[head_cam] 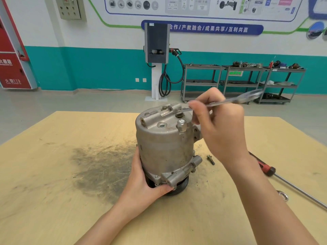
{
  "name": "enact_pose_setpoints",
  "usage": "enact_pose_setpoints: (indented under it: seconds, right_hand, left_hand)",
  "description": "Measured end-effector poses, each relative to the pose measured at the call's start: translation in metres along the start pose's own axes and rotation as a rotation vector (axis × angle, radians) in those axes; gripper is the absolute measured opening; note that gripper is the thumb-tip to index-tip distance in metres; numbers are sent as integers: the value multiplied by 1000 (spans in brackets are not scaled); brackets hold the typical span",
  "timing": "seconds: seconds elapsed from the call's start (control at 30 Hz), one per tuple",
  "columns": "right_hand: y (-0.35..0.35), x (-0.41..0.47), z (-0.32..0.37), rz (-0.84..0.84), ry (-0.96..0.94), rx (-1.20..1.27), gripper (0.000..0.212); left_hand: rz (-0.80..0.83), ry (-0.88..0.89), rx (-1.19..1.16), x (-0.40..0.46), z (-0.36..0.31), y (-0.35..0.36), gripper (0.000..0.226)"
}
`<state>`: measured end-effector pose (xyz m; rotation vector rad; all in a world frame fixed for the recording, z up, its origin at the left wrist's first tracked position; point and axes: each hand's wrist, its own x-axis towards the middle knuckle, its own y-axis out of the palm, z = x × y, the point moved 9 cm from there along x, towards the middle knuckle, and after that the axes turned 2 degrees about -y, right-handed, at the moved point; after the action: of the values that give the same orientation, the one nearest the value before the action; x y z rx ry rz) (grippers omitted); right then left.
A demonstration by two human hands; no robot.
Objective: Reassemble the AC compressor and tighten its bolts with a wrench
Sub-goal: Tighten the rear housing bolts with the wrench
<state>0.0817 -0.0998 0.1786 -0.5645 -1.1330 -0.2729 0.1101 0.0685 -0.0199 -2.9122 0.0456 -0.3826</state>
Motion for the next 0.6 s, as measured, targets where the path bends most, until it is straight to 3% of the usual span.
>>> enact_pose_setpoints:
  seconds: [0.07, 0.13, 0.33, 0.6]
  right_hand:
    - [2, -3, 19, -23, -139, -166, 38]
    - [0, -2, 20, -43, -120, -161, 38]
    - [-7, 2, -21, -54, 242, 319, 36]
    - [8, -10, -58, -28, 573, 583, 44]
  left_hand:
    - [-2, 2, 6, 0, 1, 0, 126]
    - [7, 3, 8, 1, 1, 0, 124]
    - [10, 1, 24, 0, 1, -1, 123]
    - [13, 12, 31, 0, -1, 0, 126]
